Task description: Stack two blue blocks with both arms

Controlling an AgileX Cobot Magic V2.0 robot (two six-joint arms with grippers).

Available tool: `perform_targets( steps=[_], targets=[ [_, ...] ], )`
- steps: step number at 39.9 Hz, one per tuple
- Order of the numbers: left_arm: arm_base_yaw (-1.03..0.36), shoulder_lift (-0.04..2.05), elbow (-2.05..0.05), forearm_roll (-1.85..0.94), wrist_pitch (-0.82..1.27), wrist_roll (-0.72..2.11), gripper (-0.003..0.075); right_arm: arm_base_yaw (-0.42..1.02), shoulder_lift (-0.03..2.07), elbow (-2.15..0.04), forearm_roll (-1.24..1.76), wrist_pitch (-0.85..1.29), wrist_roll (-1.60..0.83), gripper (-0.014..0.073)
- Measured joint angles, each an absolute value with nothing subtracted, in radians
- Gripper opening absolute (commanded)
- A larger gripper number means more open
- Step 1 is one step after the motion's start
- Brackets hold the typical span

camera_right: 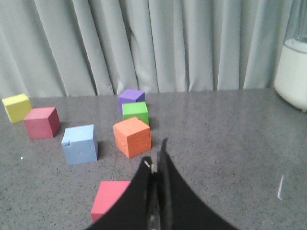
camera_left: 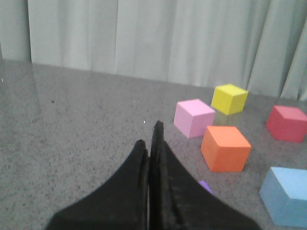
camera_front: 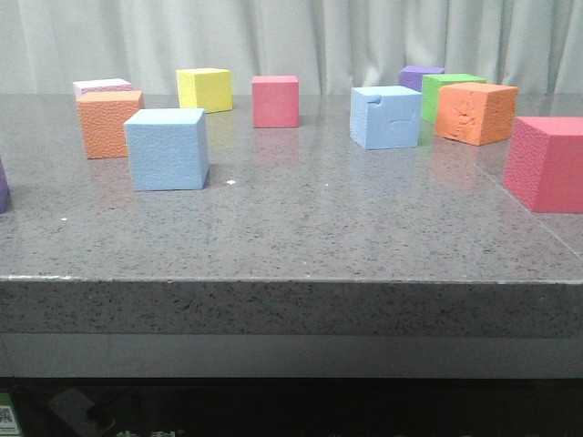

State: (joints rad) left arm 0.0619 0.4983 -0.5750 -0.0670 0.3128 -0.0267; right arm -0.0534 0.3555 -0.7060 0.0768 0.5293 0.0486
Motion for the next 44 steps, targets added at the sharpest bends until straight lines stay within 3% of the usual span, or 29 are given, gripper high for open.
perform_targets(
  steps=[11,15,18,22,29,32,44],
  targets=[
    [0.062,0.593,-0.639,-0.063,0.365,-0.027,-0.0018,-0.053,0.527,-0.817,0.077,0.607,0.050,-0.0046],
    [0.062,0.593,-0.639,-0.063,0.365,-0.027,-0.0006,-0.053,0.536,-0.819,0.077,0.609,0.050,0.0020],
    [0.062,0.593,-0.639,-0.063,0.365,-0.027,0.0038,-0.053,0.536,-0.821,0.077,0.609,0.050,0.0137],
    [0.062,0.593,-0.639,-0.063,0.365,-0.027,0.0193,-0.044,0.536,-0.821,0.077,0.609,0.050,0.0320],
    [0.062,0.593,-0.639,-0.063,0.365,-0.027,0.0629,-0.026,0.536,-0.821,0.077,0.615,0.050,0.0669],
    [0.062,0.593,-0.639,-0.063,0.365,-0.027,0.0710,-0.026,0.536,-0.821,0.077,0.617,0.050,0.0647],
    [0.062,0.593,-0.639,-0.063,0.365,-0.027,0.0673,-0.026,0.536,-0.821,0.077,0.617,0.050,0.0645]
  ],
)
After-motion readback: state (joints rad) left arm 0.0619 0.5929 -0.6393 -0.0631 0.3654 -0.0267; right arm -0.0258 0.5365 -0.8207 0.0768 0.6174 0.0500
